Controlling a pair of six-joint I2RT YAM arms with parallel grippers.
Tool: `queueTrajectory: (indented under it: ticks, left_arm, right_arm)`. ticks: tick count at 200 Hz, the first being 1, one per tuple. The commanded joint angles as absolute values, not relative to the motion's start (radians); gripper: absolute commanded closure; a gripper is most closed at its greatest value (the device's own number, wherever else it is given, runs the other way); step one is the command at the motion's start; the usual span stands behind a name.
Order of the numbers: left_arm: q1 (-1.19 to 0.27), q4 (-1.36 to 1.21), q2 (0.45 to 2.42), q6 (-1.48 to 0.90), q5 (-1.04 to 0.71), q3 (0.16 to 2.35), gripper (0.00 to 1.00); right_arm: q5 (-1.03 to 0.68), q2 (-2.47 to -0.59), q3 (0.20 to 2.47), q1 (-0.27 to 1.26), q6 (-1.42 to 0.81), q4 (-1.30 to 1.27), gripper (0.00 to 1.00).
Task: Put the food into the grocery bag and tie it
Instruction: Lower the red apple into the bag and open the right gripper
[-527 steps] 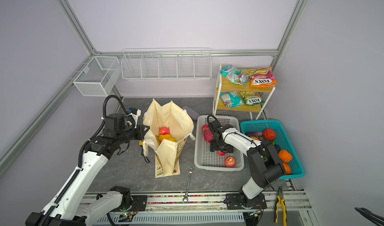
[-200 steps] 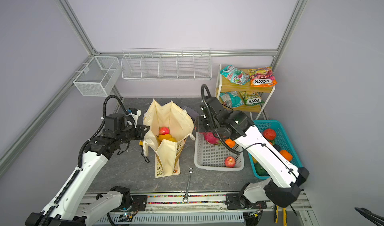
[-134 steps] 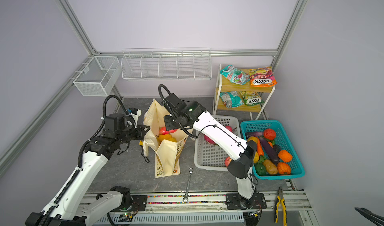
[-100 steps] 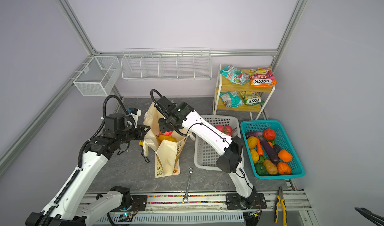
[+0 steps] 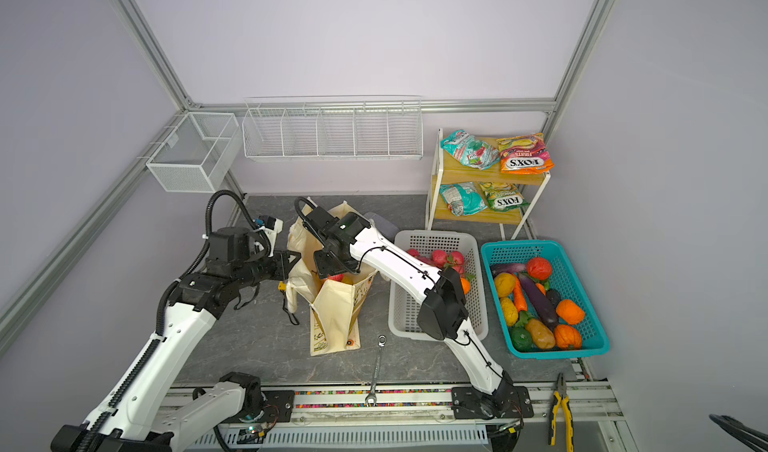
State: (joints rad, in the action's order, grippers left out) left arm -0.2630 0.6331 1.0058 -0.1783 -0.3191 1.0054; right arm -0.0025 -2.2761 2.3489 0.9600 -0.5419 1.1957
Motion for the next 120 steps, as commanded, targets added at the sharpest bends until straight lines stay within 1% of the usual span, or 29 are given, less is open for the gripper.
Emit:
queueTrajectory:
  ticks: [1, 51, 120]
  left_arm:
    - [-0.267, 0.597, 0.983, -0.166, -0.335, 1.0, 1.0]
    - [-0.268, 0.595, 0.982, -0.166, -0.335, 1.0, 1.0]
    - [-0.267, 0.595, 0.983, -0.167, -0.336, 0.999, 1.0]
  right_arm:
    - [-0.02, -2.32, 2.348, 0.963, -0.529, 1.204, 0.55]
    - [-0.028, -2.355, 2.314, 0.962, -0.538, 1.177, 0.55]
    - [-0.029, -2.37, 2.235, 0.952, -0.551, 1.135, 0.49]
